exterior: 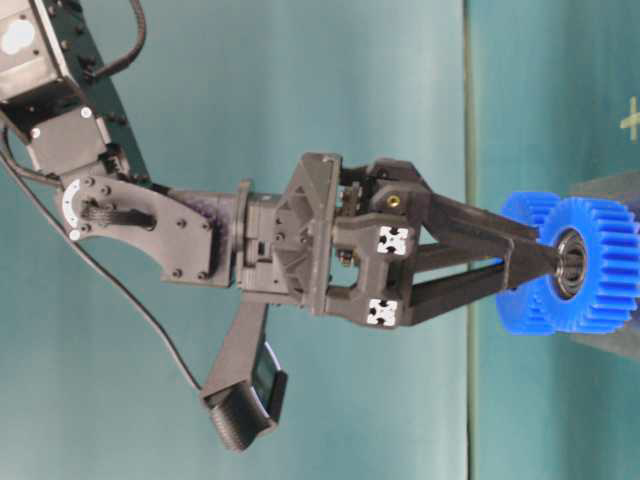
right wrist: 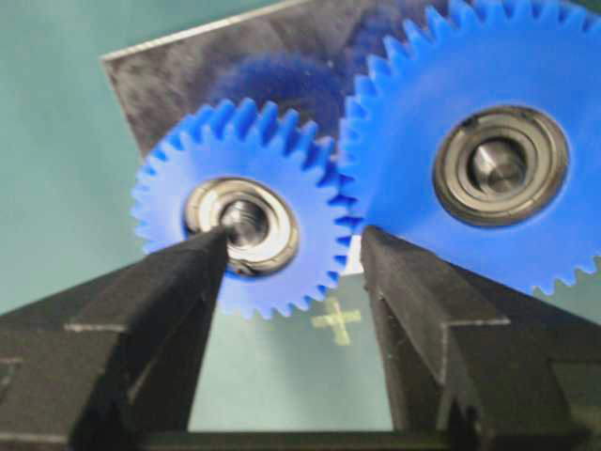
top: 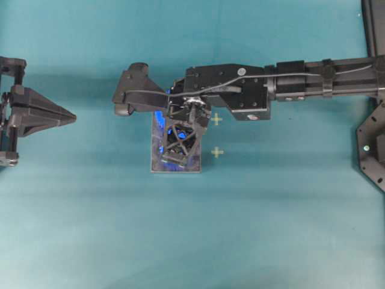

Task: Fit the small gear onto the shaft.
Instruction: 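Align the small gear's bore over the empty shaft below the large gear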

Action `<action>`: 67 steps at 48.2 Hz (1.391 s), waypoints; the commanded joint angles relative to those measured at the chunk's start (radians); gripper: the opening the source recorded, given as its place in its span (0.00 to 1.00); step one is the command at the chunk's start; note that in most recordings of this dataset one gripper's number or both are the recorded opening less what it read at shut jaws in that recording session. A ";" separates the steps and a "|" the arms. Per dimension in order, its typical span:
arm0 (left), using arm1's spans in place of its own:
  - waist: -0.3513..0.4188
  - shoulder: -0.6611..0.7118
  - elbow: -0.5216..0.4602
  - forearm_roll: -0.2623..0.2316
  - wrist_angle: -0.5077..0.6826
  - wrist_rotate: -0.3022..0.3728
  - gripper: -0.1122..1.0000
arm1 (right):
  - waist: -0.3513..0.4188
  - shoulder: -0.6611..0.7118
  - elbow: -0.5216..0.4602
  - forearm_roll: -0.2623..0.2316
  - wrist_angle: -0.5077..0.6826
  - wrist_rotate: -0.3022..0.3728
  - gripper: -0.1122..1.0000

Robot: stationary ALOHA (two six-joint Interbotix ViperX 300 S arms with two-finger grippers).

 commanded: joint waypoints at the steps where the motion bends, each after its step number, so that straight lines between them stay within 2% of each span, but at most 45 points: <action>1: -0.002 0.003 -0.017 0.003 -0.005 -0.002 0.10 | 0.005 -0.023 -0.029 -0.002 0.003 0.012 0.67; 7: -0.002 0.002 -0.020 0.003 -0.006 -0.002 0.10 | 0.006 -0.067 -0.029 -0.002 0.023 0.043 0.67; 12: -0.002 0.000 -0.021 0.002 -0.006 -0.003 0.10 | 0.011 -0.152 0.017 0.000 0.000 0.084 0.67; 14: -0.002 0.000 -0.020 0.003 -0.005 -0.003 0.10 | 0.011 -0.193 0.055 0.003 -0.029 0.101 0.67; 19: -0.002 -0.002 -0.018 0.003 -0.005 -0.003 0.10 | 0.012 -0.322 0.224 0.031 -0.199 0.167 0.67; 21: -0.002 -0.002 -0.018 0.002 -0.005 -0.003 0.10 | 0.012 -0.368 0.301 0.069 -0.290 0.198 0.67; 25: -0.002 -0.003 -0.017 0.002 -0.006 -0.003 0.10 | 0.014 -0.445 0.476 0.196 -0.497 0.253 0.67; 31: -0.002 -0.003 -0.017 0.003 -0.006 -0.003 0.10 | 0.081 -0.471 0.680 0.407 -0.788 0.256 0.68; 37: -0.003 -0.005 -0.015 0.003 -0.006 -0.003 0.10 | 0.144 -0.414 0.773 0.489 -0.976 0.264 0.68; 43: -0.002 -0.005 -0.020 0.002 -0.005 -0.005 0.10 | 0.127 -0.374 0.793 0.497 -1.124 0.273 0.68; 48: -0.002 -0.005 -0.023 0.002 -0.005 -0.005 0.10 | 0.095 -0.351 0.802 0.497 -1.193 0.272 0.66; 54: -0.002 -0.008 -0.026 0.003 -0.005 -0.008 0.10 | 0.071 -0.334 0.810 0.495 -1.229 0.267 0.60; 62: -0.002 -0.008 -0.028 0.003 -0.005 -0.008 0.10 | 0.064 -0.334 0.824 0.486 -1.235 0.270 0.44; 67: -0.002 -0.008 -0.025 0.003 -0.005 -0.009 0.10 | 0.063 -0.334 0.825 0.486 -1.252 0.270 0.40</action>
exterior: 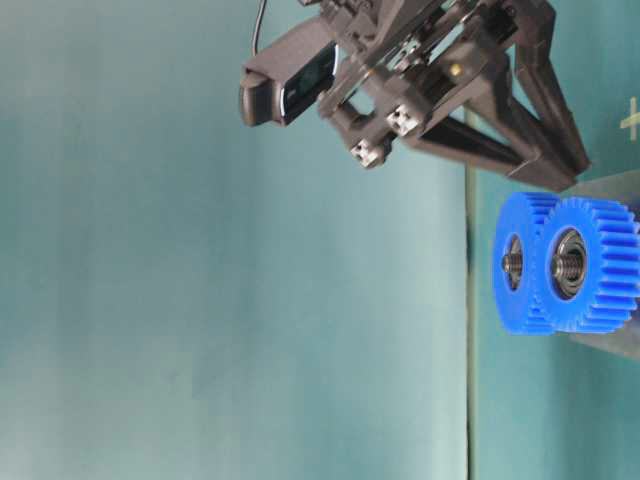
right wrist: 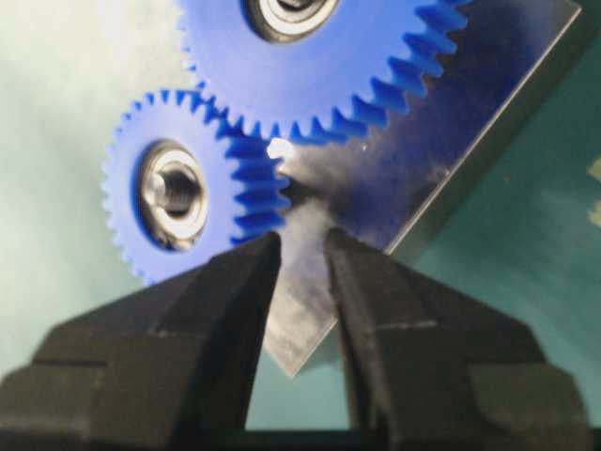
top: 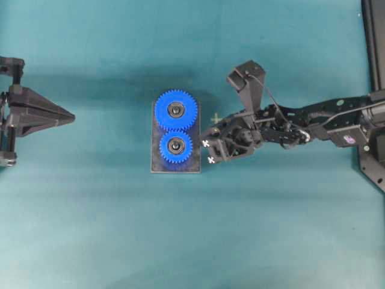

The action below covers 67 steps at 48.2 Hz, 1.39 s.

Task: Fit the small gear onto the shaft.
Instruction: 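Align the small gear's bore over the empty shaft below the large gear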

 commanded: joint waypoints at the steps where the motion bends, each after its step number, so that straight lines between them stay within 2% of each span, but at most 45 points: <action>1: -0.002 0.003 -0.023 0.003 -0.005 -0.002 0.10 | -0.002 -0.011 -0.009 -0.002 -0.025 0.008 0.40; 24: -0.002 0.003 -0.017 0.002 -0.005 -0.002 0.10 | 0.012 0.026 -0.063 -0.002 -0.037 0.009 0.39; 33: -0.002 0.002 -0.017 0.003 -0.005 -0.002 0.10 | 0.078 0.028 -0.075 0.005 0.008 0.020 0.39; 41: -0.002 0.000 -0.015 0.002 -0.005 -0.002 0.10 | 0.129 0.017 -0.069 0.003 0.018 0.074 0.39; 47: -0.003 -0.003 -0.014 0.003 -0.005 -0.002 0.10 | 0.143 0.005 -0.066 0.003 0.021 0.080 0.39; 54: -0.002 -0.011 -0.014 0.003 -0.005 -0.002 0.10 | 0.107 -0.003 -0.041 -0.002 -0.005 0.078 0.39; 67: -0.003 -0.021 -0.017 0.003 -0.005 -0.008 0.10 | -0.020 0.009 -0.025 -0.034 -0.063 0.072 0.38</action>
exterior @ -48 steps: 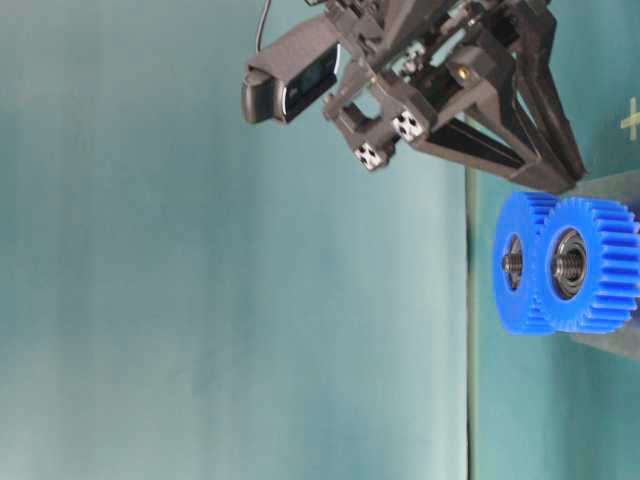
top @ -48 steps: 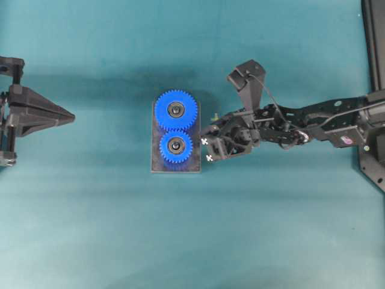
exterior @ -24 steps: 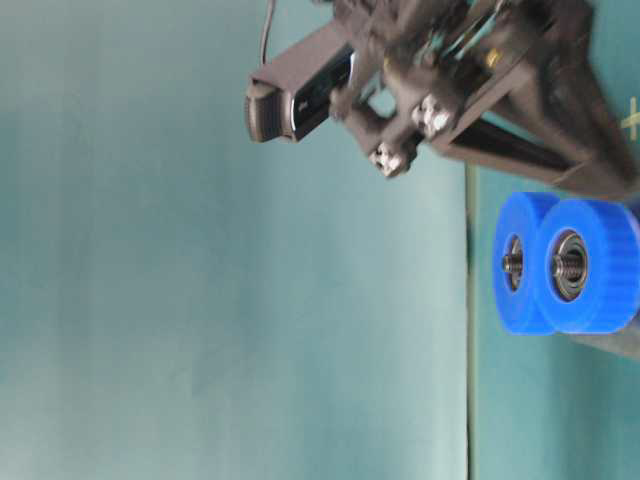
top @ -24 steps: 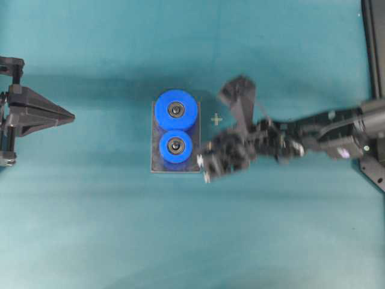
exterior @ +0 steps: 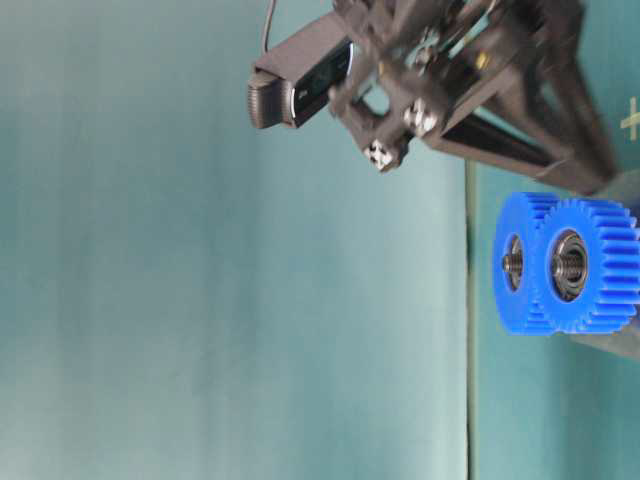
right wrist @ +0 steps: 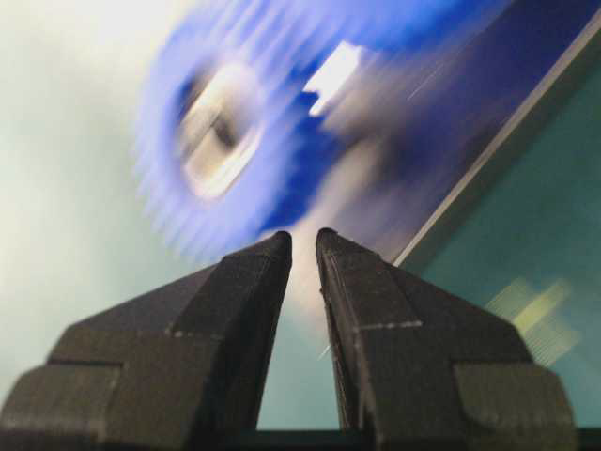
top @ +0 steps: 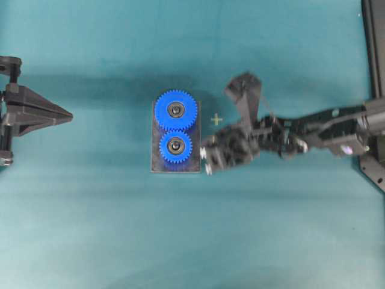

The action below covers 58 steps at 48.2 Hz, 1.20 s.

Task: Fit the small gear onto the shaft.
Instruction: 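Align the small gear's bore over the empty shaft below the large gear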

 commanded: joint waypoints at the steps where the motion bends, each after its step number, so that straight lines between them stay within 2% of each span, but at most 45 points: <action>1: 0.000 0.003 -0.018 0.003 -0.005 -0.002 0.10 | -0.032 -0.014 -0.009 -0.014 -0.028 0.005 0.38; 11: 0.000 0.005 -0.015 0.002 -0.006 -0.002 0.10 | -0.006 0.018 -0.040 -0.021 -0.018 0.011 0.33; 25: 0.000 0.006 -0.014 0.003 -0.005 -0.002 0.10 | 0.087 0.026 -0.091 -0.015 0.023 0.057 0.33; 34: 0.000 0.003 -0.012 0.003 -0.005 -0.002 0.10 | 0.107 0.005 -0.092 -0.015 0.051 0.069 0.33; 46: -0.002 -0.002 -0.011 0.002 -0.006 -0.002 0.10 | 0.092 -0.057 -0.097 -0.018 0.046 0.064 0.33; 58: 0.000 -0.002 -0.009 0.003 -0.006 -0.002 0.10 | 0.006 -0.031 -0.130 -0.021 0.041 0.037 0.33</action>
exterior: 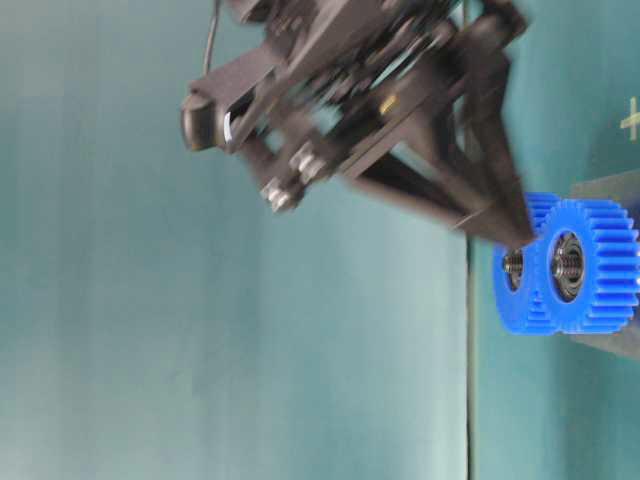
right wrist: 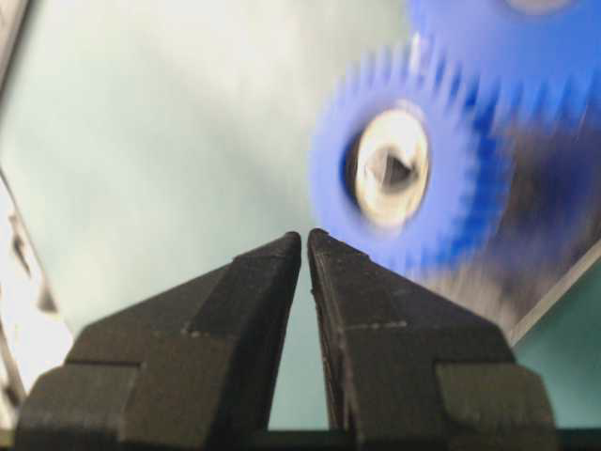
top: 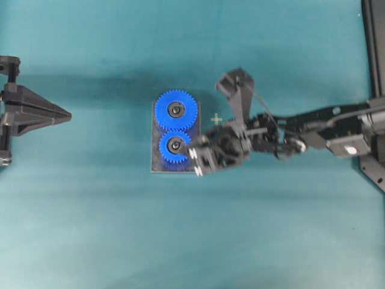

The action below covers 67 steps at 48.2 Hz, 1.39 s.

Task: Fit the small gear onto the shaft.
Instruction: 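Align the small gear's bore over the empty shaft below the large gear, then press the small gear down onto the shaft, meshing with the large gear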

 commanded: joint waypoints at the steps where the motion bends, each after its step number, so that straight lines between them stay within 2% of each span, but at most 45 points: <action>1: 0.000 0.003 -0.012 0.003 -0.006 -0.002 0.10 | -0.034 0.009 -0.038 -0.003 -0.011 -0.018 0.33; 16: 0.000 -0.012 -0.009 0.003 -0.005 -0.002 0.10 | -0.061 0.126 -0.141 -0.003 0.029 -0.017 0.33; 22: 0.000 -0.017 -0.003 0.002 -0.005 -0.002 0.10 | -0.061 0.130 -0.137 -0.005 0.112 -0.020 0.33; 26: 0.000 -0.020 0.002 0.003 -0.005 -0.002 0.10 | -0.063 0.127 -0.129 -0.023 0.138 -0.018 0.33; 32: 0.000 -0.023 0.006 0.002 -0.005 -0.002 0.10 | -0.071 0.129 -0.124 -0.043 0.150 -0.017 0.31; 46: 0.000 -0.026 0.006 0.002 -0.005 -0.002 0.10 | -0.112 0.130 -0.112 -0.052 0.164 -0.018 0.27; 57: 0.000 -0.032 0.005 0.002 -0.005 -0.002 0.10 | -0.121 0.063 -0.143 -0.115 0.268 -0.020 0.27; 67: 0.000 -0.043 0.006 0.003 -0.005 -0.002 0.10 | -0.121 -0.060 -0.106 -0.120 0.316 -0.025 0.28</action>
